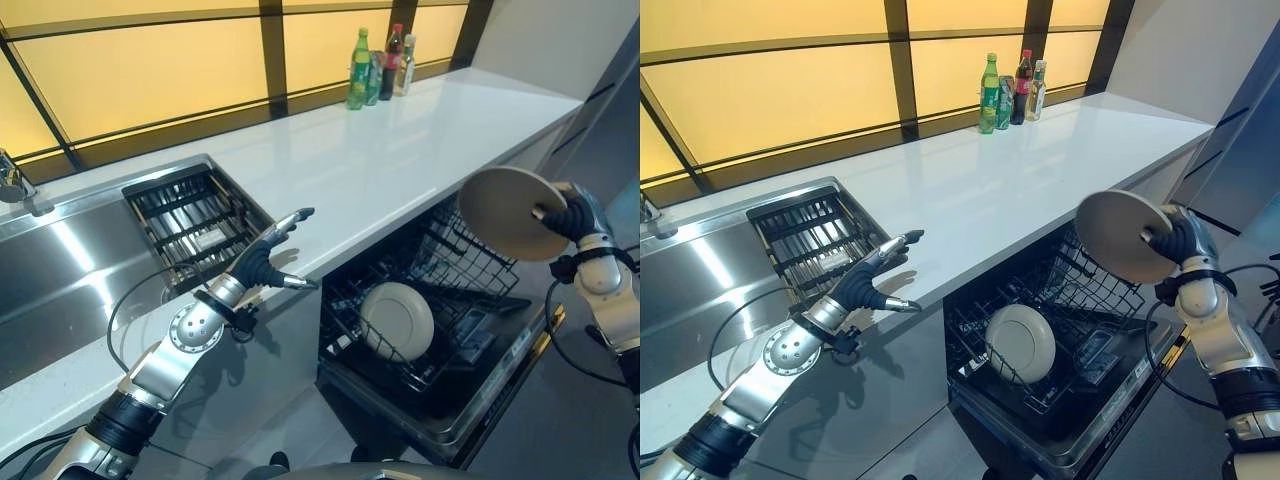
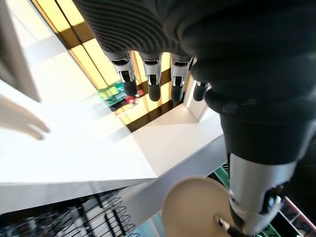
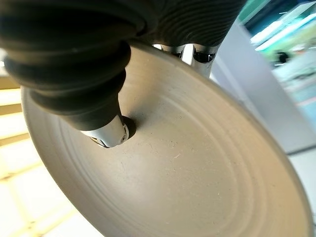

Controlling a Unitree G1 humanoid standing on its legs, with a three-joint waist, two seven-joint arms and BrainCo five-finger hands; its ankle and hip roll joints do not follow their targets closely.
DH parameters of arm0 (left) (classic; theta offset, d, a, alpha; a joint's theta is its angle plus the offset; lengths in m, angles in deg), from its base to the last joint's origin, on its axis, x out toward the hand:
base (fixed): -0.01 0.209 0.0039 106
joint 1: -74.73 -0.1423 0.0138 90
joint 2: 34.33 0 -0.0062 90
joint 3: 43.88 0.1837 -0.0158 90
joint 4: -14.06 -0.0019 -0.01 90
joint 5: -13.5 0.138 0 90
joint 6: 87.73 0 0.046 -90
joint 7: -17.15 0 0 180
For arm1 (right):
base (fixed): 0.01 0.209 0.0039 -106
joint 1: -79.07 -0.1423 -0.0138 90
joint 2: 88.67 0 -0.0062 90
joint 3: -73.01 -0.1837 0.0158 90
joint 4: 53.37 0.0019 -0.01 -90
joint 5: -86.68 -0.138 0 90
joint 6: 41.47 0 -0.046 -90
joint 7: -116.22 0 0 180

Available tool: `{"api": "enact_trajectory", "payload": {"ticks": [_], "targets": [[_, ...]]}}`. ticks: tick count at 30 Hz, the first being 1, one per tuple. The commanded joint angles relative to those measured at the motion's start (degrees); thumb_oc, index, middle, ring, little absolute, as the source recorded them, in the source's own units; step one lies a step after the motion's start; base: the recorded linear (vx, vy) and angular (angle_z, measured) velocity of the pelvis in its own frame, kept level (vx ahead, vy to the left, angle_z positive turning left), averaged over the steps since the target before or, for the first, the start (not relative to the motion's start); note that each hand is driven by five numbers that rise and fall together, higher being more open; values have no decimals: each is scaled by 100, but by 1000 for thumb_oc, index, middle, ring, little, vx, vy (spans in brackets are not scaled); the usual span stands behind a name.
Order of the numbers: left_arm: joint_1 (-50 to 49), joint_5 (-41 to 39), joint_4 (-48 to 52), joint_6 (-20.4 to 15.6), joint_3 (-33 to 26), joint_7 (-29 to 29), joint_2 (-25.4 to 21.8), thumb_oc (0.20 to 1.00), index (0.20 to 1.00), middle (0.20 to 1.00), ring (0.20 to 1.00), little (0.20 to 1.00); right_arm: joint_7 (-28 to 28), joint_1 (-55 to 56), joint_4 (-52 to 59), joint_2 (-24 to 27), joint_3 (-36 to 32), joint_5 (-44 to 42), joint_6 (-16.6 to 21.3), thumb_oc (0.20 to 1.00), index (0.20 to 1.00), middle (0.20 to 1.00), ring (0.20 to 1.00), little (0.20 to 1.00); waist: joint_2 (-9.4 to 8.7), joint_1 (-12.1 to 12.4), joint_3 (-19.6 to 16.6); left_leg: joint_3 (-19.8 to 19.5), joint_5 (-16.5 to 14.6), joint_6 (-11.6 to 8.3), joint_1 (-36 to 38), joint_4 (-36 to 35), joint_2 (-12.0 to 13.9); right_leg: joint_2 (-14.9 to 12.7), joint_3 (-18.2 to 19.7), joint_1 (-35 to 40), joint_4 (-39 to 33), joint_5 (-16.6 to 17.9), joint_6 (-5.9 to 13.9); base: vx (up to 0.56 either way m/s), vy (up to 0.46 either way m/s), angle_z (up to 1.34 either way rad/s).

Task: Pick up plates and place into dishwasher.

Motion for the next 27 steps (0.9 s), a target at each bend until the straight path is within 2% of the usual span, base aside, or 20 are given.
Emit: {"api": "enact_trajectory", "payload": {"ticks": [1,3,7,10,14,22,27], "targets": [[-142,-660,81,-101,-3,347,-128,1000,1000,1000,1000,1000,98,-497,37,544,86,15,-94,200,200,200,200,200,116,176,71,-24,-1008,-62,202,128,108,-263,86,258,100,-724,662,5,-99,0],[-227,-1102,151,-65,92,555,-140,1000,1000,1000,1000,1000,41,-619,-111,540,279,21,-271,200,200,200,200,200,138,236,154,-55,-984,-72,139,166,121,-274,50,220,122,-727,648,-25,-97,1],[-52,-1974,273,10,423,1334,-172,1000,1000,1000,1000,1000,21,-1425,-992,502,1009,-259,-308,200,200,200,200,200,235,380,345,-68,-949,-121,-78,227,143,-286,-4,51,115,-701,635,-72,-101,1],[385,-2917,349,186,754,1759,-298,1000,1000,1000,1000,1000,-54,-2380,-1716,445,1561,-567,-302,200,200,200,200,200,407,437,637,-114,-868,-153,-365,275,164,-335,-62,-197,155,-652,619,-239,-49,-4],[766,-3618,345,440,992,1871,-365,1000,1000,1000,1000,1000,-246,-3421,-2744,167,2140,-777,-124,200,200,200,200,200,639,501,885,-156,-752,-187,-555,248,135,-350,-102,-368,139,-594,578,-104,-45,2],[991,-3989,426,556,904,2049,-416,1000,1000,1000,1000,1000,-840,-4143,-4040,-244,2487,-763,-132,200,200,200,200,200,1021,693,1076,-296,-552,-230,-797,143,40,-484,-328,-596,106,-513,519,-37,4,10],[971,-4183,454,497,869,2132,-419,1000,1000,1000,1000,1000,-1103,-4249,-4379,-374,2584,-761,-216,200,200,200,200,200,1136,781,1097,-350,-480,-242,-913,92,8,-510,-432,-710,80,-478,501,-36,30,10]]}}
